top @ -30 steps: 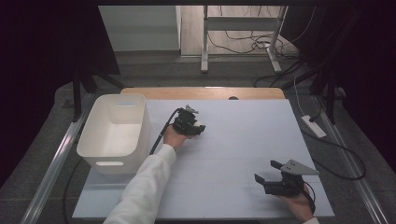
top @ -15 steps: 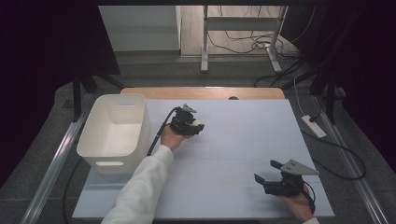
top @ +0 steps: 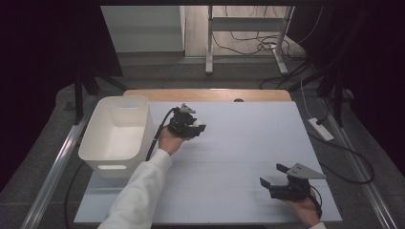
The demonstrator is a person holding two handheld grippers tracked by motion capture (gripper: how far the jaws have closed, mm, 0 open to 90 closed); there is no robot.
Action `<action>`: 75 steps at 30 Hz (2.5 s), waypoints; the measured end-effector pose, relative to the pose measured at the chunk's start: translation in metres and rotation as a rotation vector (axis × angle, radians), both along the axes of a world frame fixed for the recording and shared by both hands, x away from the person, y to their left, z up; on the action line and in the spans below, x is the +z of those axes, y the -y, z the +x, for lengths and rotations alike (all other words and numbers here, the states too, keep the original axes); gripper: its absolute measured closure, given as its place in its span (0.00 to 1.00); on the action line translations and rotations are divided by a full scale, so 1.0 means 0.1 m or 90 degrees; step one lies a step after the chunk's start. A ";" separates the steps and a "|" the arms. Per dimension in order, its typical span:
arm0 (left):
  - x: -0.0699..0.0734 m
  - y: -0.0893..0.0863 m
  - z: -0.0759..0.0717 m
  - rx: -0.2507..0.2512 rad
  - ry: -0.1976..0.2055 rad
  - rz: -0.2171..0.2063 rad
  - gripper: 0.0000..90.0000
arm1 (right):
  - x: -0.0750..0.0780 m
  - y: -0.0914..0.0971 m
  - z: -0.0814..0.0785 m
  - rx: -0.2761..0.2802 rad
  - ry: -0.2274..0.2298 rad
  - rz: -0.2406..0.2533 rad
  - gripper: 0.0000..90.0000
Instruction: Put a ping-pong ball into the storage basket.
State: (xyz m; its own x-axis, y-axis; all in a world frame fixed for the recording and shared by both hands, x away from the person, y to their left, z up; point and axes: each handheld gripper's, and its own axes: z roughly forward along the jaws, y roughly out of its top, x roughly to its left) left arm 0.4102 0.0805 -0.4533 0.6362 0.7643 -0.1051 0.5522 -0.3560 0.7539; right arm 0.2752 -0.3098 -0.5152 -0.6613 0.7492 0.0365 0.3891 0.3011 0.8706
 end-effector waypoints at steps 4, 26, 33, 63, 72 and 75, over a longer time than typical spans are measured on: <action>0.04 0.00 -0.03 -0.004 0.007 -0.011 0.56 | 0.00 0.00 0.00 0.000 0.000 0.003 0.13; 0.19 -0.02 -0.16 -0.007 0.042 -0.052 0.56 | 0.01 -0.01 -0.02 0.004 0.002 0.002 0.13; 0.24 -0.08 -0.20 -0.001 0.056 -0.068 0.56 | 0.01 0.00 -0.02 0.002 0.001 0.000 0.13; 0.47 -0.22 -0.40 -0.003 0.100 -0.095 0.56 | 0.01 0.00 -0.01 0.001 0.001 -0.001 0.13; 0.53 -0.30 -0.45 0.002 0.109 -0.102 0.56 | 0.00 0.00 -0.01 0.003 0.001 0.000 0.13; 0.54 -0.31 -0.47 0.001 0.110 -0.102 0.56 | 0.00 0.00 -0.01 0.002 0.001 -0.002 0.13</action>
